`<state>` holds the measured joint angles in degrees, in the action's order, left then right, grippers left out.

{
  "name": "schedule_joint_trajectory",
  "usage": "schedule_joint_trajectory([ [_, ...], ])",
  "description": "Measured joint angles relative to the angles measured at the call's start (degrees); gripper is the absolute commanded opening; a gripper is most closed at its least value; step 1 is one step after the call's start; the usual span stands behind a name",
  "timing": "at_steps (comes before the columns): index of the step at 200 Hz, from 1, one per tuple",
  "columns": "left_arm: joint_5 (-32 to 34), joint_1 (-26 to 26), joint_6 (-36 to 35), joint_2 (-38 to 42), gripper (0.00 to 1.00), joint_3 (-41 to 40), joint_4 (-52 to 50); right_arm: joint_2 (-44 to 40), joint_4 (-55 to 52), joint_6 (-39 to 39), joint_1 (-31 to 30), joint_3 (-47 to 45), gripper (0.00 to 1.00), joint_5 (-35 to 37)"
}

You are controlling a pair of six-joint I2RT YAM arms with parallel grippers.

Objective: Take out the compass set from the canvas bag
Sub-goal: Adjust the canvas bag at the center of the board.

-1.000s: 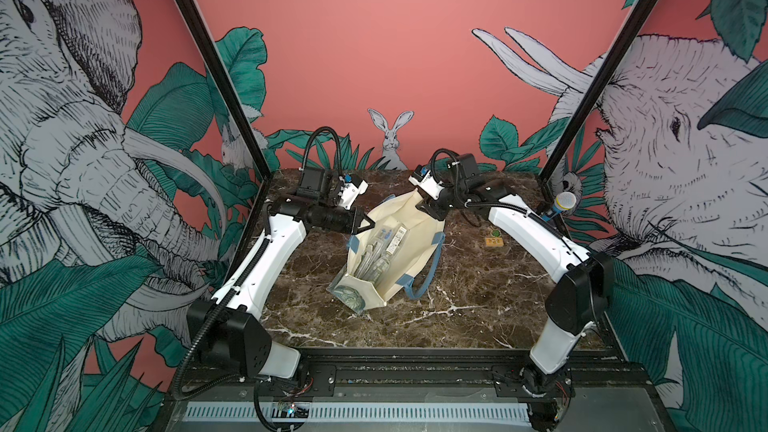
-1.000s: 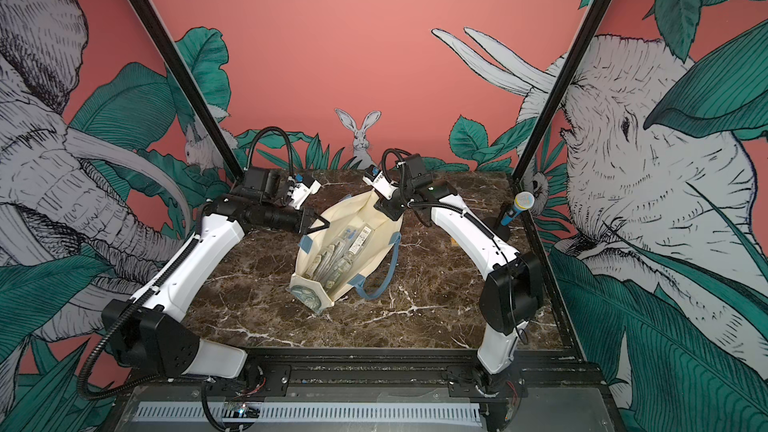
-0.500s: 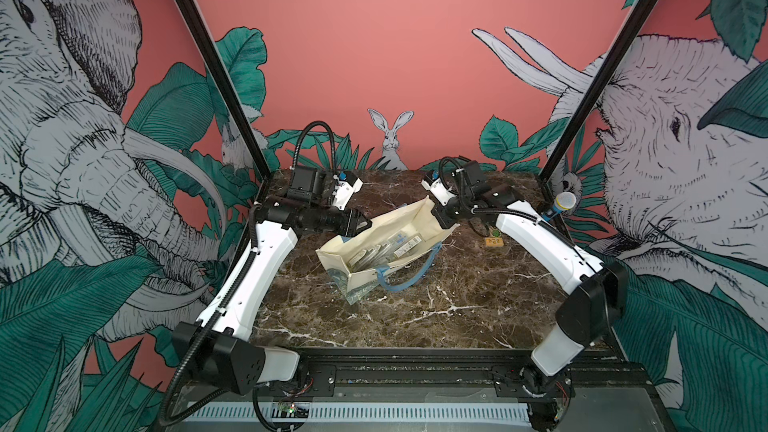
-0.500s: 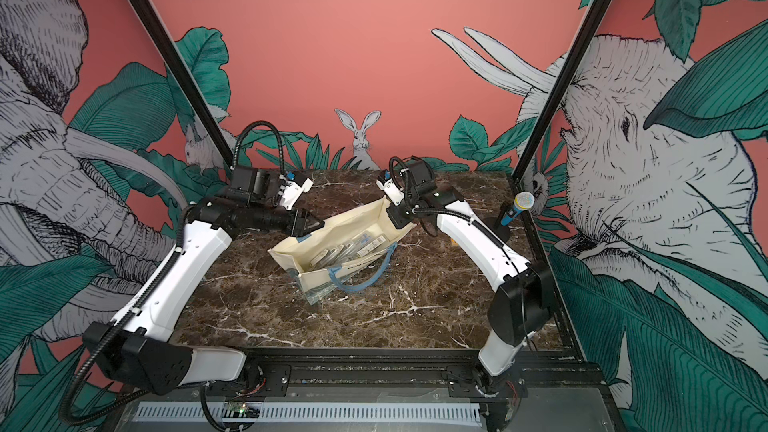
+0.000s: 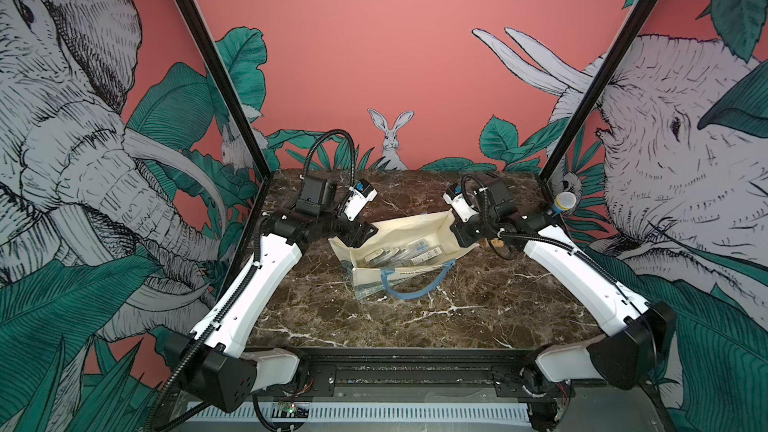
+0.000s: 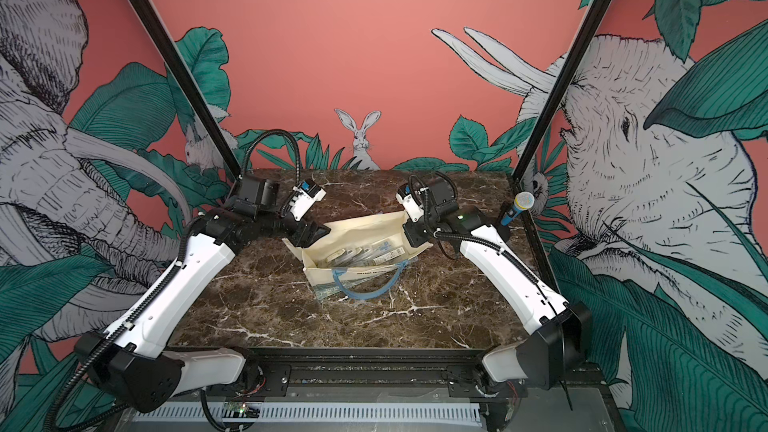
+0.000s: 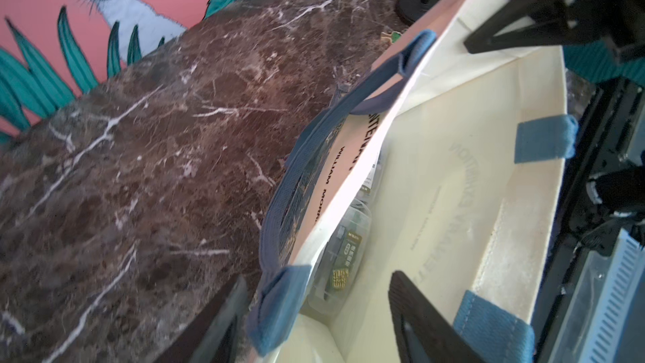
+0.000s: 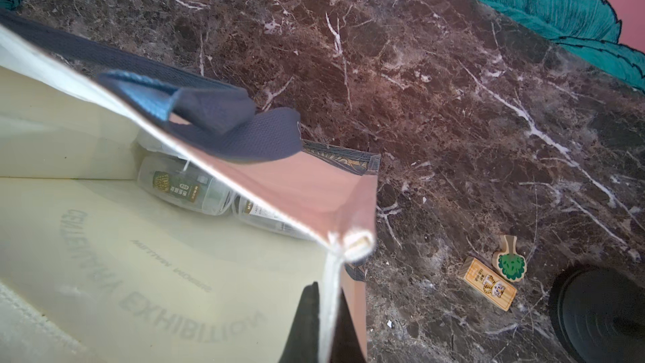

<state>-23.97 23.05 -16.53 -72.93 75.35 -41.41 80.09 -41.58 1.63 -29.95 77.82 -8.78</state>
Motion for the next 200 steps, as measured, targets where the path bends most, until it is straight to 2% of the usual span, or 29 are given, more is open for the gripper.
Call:
schedule_joint_trajectory([
  [60,-2.3,0.0,-8.9,-4.3,0.72,-2.7,10.1,-0.7,1.6,-0.2,0.0,-1.4,0.0,-1.4],
  [95,-6.1,0.0,-12.3,-4.3,0.69,-4.0,10.5,-0.9,1.5,-0.1,0.0,-1.4,0.0,-1.4],
  [119,-6.3,0.0,-14.1,-4.3,0.53,-4.8,10.2,-1.1,1.5,0.0,0.0,-1.4,0.0,-1.4],
  [151,-5.2,0.0,-15.4,-4.5,0.16,-4.7,8.5,-1.2,1.9,0.1,0.0,-2.0,0.0,-1.3],
  [168,-5.0,0.0,-16.3,-5.6,0.0,-3.4,7.4,-1.7,2.0,0.1,0.0,-2.5,0.0,-1.3],
  [200,-5.1,0.0,-16.2,-7.3,0.0,-1.2,5.6,-3.5,2.3,0.1,0.0,-4.5,0.0,-1.1],
])
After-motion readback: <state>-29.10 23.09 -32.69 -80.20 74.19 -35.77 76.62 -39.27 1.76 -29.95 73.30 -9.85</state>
